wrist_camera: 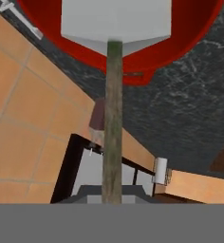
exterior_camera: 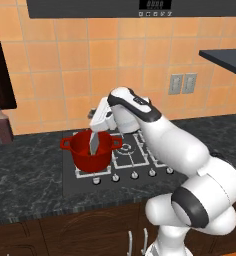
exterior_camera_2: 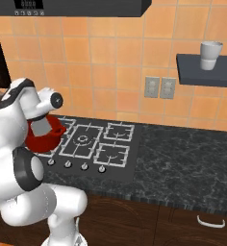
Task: Put the bell pepper and bell pepper in the pot. Retrieve the spatula and lightly stir the vegetables in the pot.
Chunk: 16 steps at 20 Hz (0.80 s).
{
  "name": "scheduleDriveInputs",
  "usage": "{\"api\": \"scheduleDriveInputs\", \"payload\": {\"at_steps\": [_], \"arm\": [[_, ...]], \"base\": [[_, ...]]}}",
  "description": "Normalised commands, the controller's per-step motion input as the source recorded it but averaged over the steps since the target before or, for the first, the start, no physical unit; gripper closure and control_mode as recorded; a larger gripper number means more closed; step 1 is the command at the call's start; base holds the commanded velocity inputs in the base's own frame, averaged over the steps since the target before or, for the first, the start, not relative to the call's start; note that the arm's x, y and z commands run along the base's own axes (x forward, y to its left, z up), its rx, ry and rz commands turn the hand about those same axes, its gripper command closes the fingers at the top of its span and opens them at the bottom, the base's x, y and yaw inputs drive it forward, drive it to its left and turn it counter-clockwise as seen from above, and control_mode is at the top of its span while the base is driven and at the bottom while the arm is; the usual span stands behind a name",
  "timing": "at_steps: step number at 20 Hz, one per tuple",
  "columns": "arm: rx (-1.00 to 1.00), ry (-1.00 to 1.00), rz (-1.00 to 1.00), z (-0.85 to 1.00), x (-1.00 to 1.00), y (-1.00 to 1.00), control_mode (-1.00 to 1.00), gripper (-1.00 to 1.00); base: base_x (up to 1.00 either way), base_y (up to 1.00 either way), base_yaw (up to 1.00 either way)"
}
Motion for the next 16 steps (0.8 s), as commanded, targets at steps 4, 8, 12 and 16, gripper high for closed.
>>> {"api": "scheduleDriveInputs", "payload": {"at_steps": [4, 8, 12, 16], "arm": [[0.0, 0.0, -0.05, -0.43, 0.05, -0.01, -1.0, 1.0], [0.03, 0.0, -0.12, -0.25, 0.05, 0.03, -1.0, 1.0], [0.17, 0.0, -0.09, 0.0, 0.0, 0.07, -1.0, 1.0], [0.16, 0.0, -0.04, -0.15, 0.0, 0.02, -1.0, 1.0]], "base": [[0.0, 0.0, 0.0], [0.0, 0.0, 0.0], [0.0, 0.0, 0.0], [0.0, 0.0, 0.0]]}}
